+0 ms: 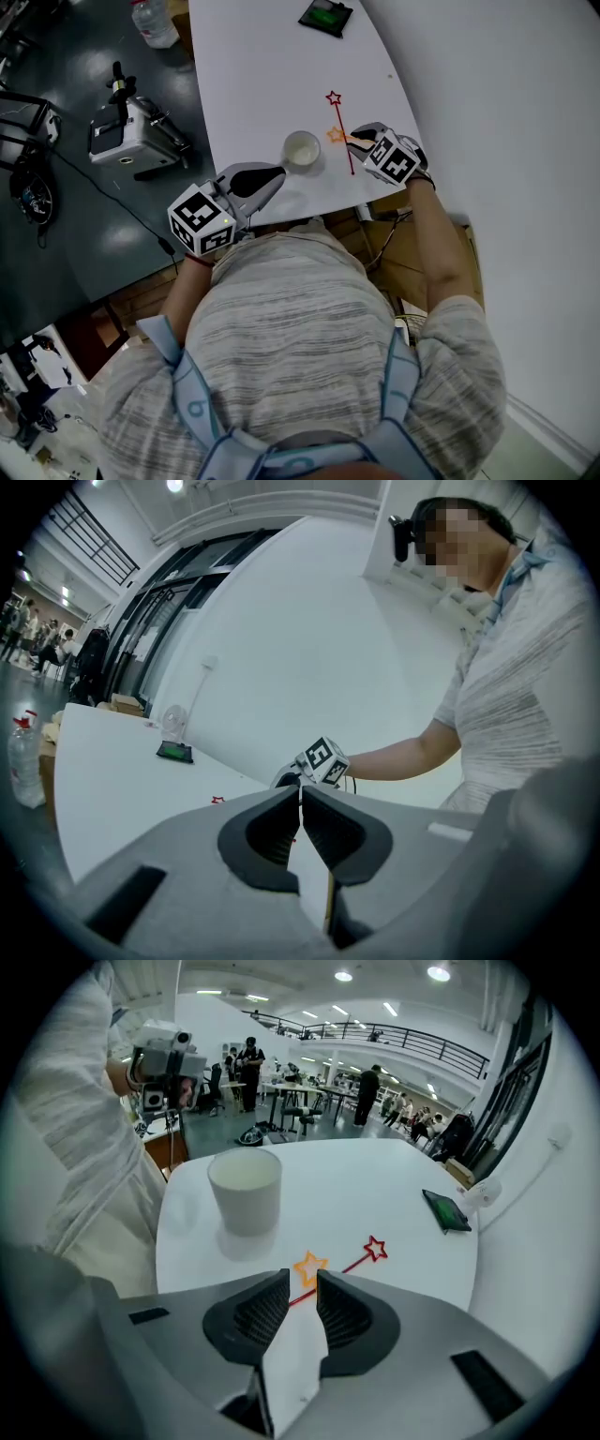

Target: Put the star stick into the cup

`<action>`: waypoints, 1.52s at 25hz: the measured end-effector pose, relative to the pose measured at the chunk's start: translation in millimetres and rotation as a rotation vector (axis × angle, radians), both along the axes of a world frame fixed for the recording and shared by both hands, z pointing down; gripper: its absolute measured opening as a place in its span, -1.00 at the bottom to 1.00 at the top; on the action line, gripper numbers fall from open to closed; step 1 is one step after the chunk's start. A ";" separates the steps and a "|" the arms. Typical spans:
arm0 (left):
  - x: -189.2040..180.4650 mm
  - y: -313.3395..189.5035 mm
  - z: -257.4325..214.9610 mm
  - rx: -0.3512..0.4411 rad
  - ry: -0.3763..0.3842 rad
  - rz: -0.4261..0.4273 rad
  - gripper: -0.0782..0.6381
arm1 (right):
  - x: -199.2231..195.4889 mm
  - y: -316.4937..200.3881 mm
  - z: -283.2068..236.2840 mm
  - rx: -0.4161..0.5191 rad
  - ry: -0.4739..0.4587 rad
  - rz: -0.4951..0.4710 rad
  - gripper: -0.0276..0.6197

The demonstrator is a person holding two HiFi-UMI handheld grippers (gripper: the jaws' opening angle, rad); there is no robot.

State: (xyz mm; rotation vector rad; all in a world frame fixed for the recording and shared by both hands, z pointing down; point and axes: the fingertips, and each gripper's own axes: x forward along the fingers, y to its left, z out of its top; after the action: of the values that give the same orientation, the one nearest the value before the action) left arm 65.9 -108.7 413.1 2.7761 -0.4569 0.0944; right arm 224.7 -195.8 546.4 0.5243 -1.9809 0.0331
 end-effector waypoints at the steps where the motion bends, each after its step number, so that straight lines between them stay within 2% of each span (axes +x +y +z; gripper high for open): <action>1: -0.6 -0.8 0.3 0.000 -0.001 0.001 -0.73 | 0.7 -3.4 4.0 -0.004 0.020 -0.017 -0.70; 14: -5.4 -7.8 -0.2 -0.009 0.005 -0.006 -0.72 | 22.2 -21.5 56.3 -0.125 0.265 -0.144 -0.70; 24: -8.4 -5.2 2.6 -0.018 0.006 -0.018 -0.72 | 17.2 -22.0 67.9 -0.184 0.287 -0.175 -0.72; 27: -7.5 -5.1 1.2 -0.015 0.007 -0.020 -0.73 | 16.3 -19.7 68.5 -0.207 0.296 -0.197 -0.85; 31: -6.9 -0.2 2.3 -0.015 0.009 -0.019 -0.73 | 16.4 -15.5 69.5 -0.184 0.332 -0.206 -0.85; 38: -7.9 3.0 1.6 -0.013 0.013 -0.014 -0.72 | 15.1 -15.6 64.9 -0.114 0.324 -0.175 -0.85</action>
State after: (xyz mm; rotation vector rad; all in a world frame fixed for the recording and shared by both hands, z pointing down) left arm 58.0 -105.7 414.6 2.7593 -0.4704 0.0753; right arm 239.9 -211.5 611.3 0.2624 -1.6892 -0.0455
